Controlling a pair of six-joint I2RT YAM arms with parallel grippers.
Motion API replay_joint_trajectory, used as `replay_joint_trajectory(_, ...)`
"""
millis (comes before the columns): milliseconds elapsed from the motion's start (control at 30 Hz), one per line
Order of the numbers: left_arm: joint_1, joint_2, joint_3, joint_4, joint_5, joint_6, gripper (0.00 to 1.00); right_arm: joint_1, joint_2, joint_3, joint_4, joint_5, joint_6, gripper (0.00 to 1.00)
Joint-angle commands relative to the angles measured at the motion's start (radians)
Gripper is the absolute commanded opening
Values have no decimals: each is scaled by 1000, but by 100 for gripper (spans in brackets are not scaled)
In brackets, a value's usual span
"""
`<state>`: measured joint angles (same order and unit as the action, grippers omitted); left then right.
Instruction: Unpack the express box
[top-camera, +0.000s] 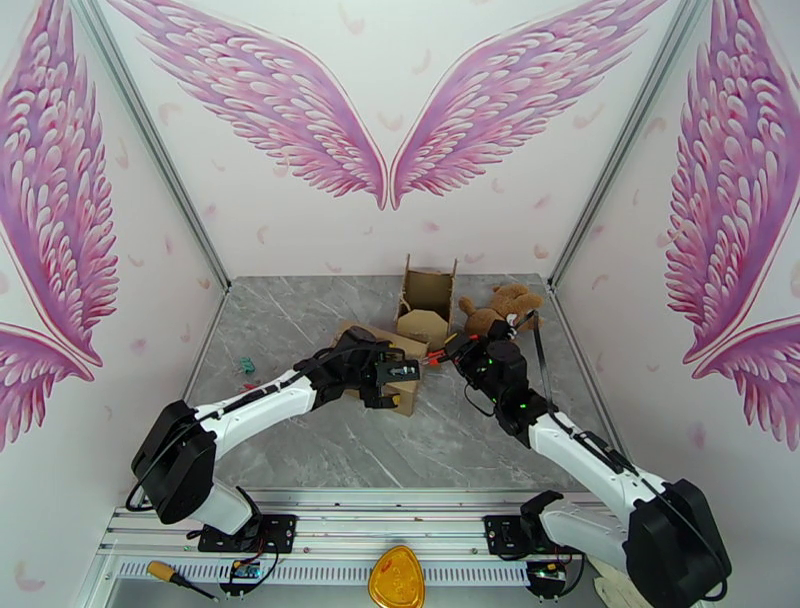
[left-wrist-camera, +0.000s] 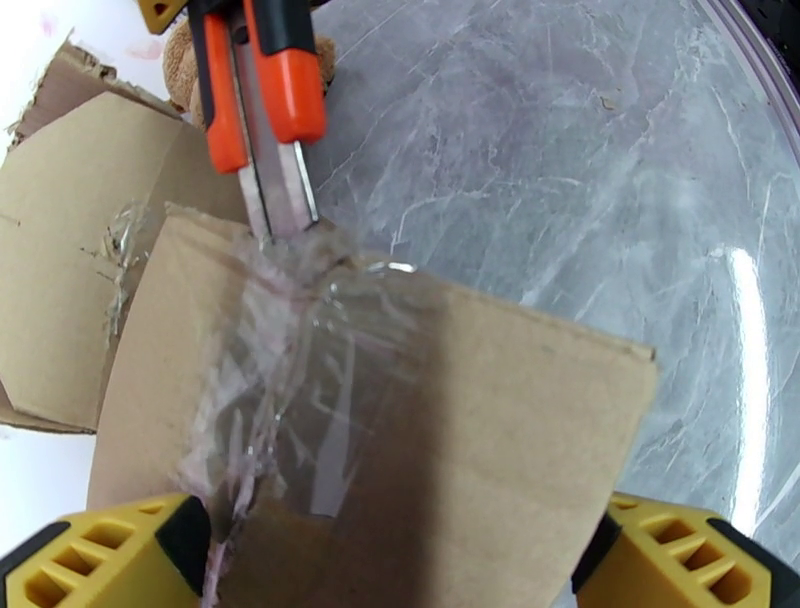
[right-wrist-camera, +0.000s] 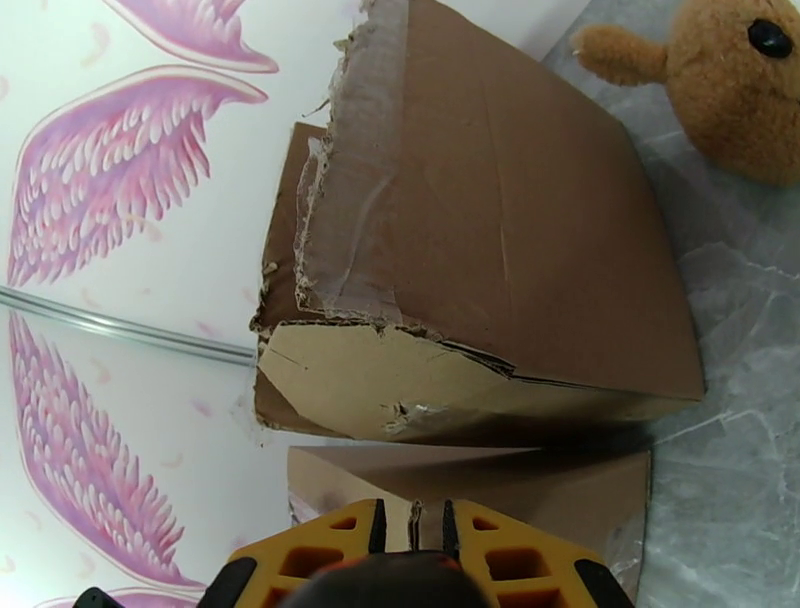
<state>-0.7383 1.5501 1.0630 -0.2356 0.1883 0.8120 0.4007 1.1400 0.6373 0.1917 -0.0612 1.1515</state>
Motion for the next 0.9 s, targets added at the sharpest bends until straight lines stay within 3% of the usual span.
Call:
replay_joint_trajectory(0,15,20,32,47,-83,-7,99,27,18,16,-162,-283,-18,0)
replay_joint_trajectory(233,20,15,38,35,-91,-27,99,-30,36,44,-218,-427,-38,0)
replay_joint_trajectory(467,28,20,88,-11,-87,-105,99,-57,46,53,-221,-472,-47,0)
replay_joint_trajectory(867,-43,69,159,24,-224,-339,99,1,-44,-56,-104,-261,78,0)
